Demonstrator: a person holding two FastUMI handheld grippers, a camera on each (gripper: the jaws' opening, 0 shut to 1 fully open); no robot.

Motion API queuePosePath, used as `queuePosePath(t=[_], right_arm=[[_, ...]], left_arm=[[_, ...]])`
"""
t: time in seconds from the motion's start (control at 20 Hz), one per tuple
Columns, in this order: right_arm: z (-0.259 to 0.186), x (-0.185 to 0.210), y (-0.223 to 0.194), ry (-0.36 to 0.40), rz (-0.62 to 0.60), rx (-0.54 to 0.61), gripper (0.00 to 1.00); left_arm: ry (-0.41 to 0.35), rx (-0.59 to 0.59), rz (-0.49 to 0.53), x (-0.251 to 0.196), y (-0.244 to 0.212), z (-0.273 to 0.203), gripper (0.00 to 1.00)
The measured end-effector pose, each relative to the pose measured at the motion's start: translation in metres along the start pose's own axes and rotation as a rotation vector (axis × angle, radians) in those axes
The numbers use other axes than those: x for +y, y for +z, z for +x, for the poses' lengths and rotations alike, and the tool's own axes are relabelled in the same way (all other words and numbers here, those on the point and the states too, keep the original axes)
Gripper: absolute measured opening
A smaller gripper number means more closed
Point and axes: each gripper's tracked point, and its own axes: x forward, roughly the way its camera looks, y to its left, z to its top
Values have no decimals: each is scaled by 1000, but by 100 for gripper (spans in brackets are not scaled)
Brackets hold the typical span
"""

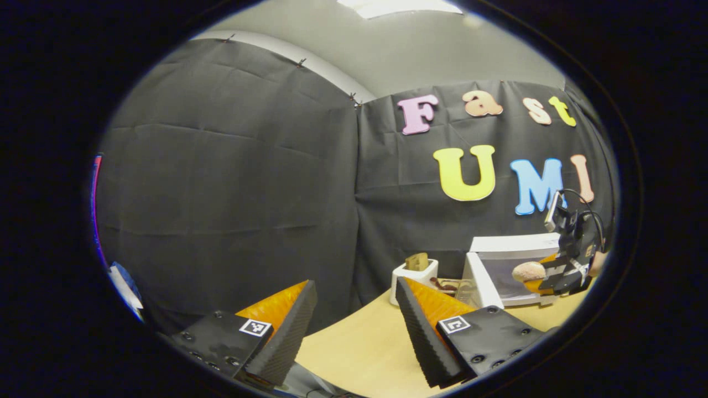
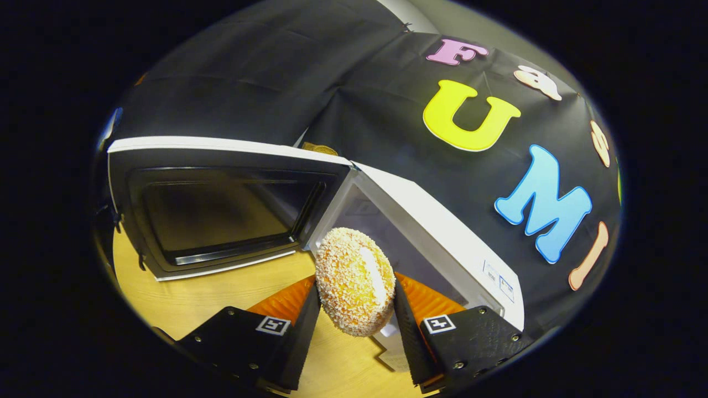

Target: Open the microwave oven with the left hand, put the food in, and close the microwave oven.

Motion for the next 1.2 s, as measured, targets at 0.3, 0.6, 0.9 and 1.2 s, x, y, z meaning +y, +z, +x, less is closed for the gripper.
queuePosePath(t=[0.3,0.6,0.9,1.2], right_arm=[[61,-8,-24,-80,-112,35,72],[104,-22,-39,-170,-191,50,72],[145,-32,-53,-203,-228,87,74],[143,-30,-58,-198,-256,98,80]], left_arm=[[40,40,-9,23,-22,16,95],[60,87,42,31,-35,22,94],[46,115,58,24,-41,41,94],[-24,119,67,0,-45,59,96]])
